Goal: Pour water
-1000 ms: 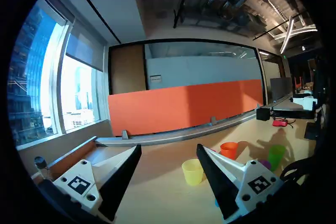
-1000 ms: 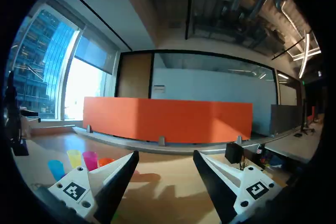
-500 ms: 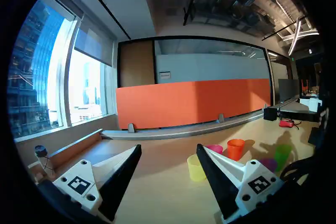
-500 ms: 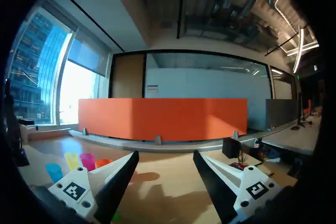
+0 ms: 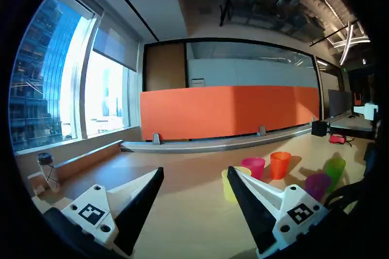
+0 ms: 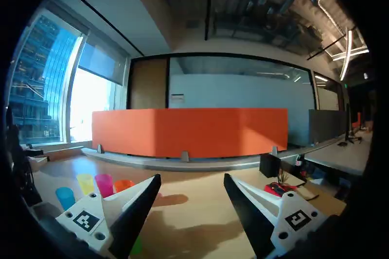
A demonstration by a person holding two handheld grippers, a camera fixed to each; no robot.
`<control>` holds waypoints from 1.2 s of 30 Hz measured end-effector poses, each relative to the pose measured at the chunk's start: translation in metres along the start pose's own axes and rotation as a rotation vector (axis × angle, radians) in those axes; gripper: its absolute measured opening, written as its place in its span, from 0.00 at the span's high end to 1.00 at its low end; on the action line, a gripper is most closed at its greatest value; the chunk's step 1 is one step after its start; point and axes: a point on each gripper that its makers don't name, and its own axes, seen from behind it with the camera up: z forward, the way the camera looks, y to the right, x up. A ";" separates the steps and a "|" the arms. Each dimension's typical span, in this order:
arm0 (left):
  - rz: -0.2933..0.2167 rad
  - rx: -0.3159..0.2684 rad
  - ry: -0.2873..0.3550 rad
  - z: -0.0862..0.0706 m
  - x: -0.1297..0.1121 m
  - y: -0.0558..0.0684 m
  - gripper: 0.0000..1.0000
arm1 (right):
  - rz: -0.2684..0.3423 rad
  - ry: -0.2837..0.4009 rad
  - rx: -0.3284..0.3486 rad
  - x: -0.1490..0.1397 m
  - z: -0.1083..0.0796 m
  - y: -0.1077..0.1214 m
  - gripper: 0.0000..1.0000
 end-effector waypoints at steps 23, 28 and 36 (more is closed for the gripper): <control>-0.046 -0.038 -0.013 0.014 -0.027 0.005 0.03 | 0.019 -0.026 0.015 -0.011 0.002 -0.011 0.00; -0.049 -0.041 -0.010 0.013 -0.027 0.005 0.03 | 0.030 -0.024 0.012 -0.009 0.002 -0.012 0.00; -0.048 -0.038 -0.010 0.013 -0.026 0.002 0.03 | 0.032 -0.020 0.011 -0.006 0.000 -0.012 0.00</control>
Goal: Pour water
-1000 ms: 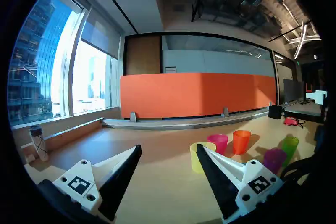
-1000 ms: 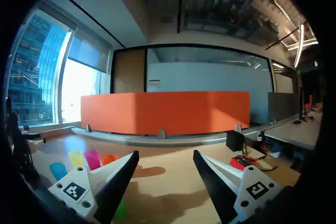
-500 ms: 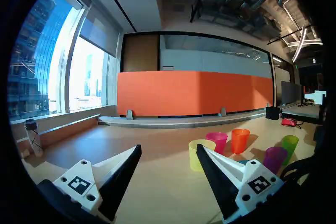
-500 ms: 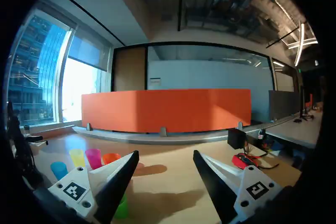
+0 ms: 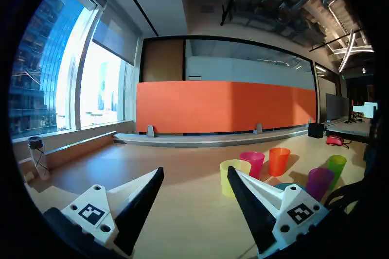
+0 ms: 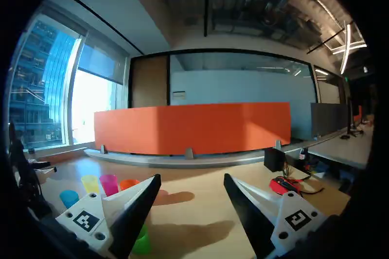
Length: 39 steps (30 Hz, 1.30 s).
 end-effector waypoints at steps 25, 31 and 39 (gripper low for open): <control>0.003 0.003 -0.002 -0.002 -0.001 -0.001 0.03 | -0.011 0.030 0.006 0.009 -0.004 0.002 0.01; 0.004 0.003 -0.002 -0.001 -0.001 -0.001 0.03 | -0.030 0.057 -0.012 0.012 -0.004 0.013 0.00; 0.004 0.003 -0.002 -0.001 -0.001 -0.001 0.03 | -0.052 0.085 -0.050 0.006 0.004 0.026 0.00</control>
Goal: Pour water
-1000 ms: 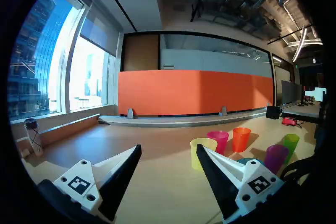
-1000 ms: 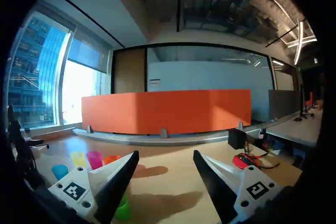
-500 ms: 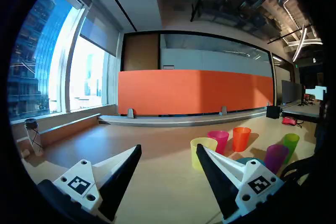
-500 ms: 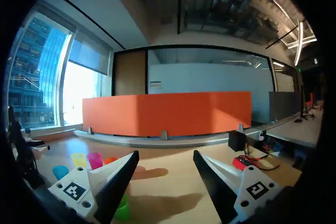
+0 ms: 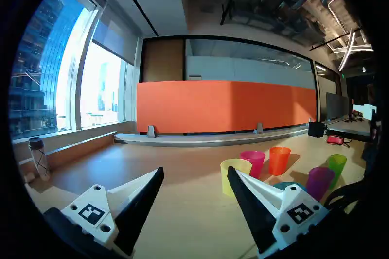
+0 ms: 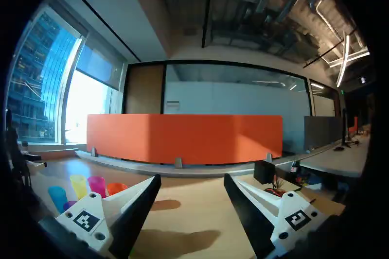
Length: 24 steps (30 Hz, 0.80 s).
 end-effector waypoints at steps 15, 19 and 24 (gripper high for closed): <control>0.000 0.000 0.000 0.000 0.000 0.000 0.03 | 0.029 -0.029 -0.005 -0.044 0.005 -0.006 0.00; 0.000 0.000 0.000 0.000 0.000 -0.001 0.03 | 0.038 -0.038 -0.022 -0.052 0.005 -0.002 0.00; 0.000 0.000 0.000 0.000 0.000 -0.001 0.03 | 0.040 -0.041 -0.029 -0.057 0.009 0.001 0.00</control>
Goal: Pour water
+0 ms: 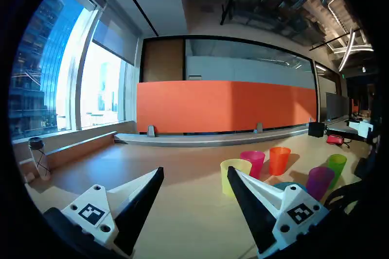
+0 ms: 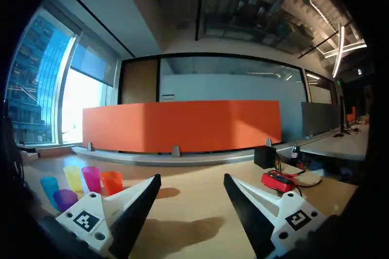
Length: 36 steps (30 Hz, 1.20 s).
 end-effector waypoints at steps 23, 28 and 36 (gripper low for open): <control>0.000 0.000 0.000 -0.001 0.000 0.001 0.03 | -0.032 -0.077 0.004 -0.027 0.006 -0.002 0.00; 0.000 0.000 0.000 0.000 0.000 0.001 0.03 | -0.032 -0.077 -0.001 -0.026 0.006 -0.001 0.00; 0.000 0.000 0.000 0.000 0.000 0.001 0.03 | -0.032 -0.077 -0.003 -0.026 0.006 -0.002 0.00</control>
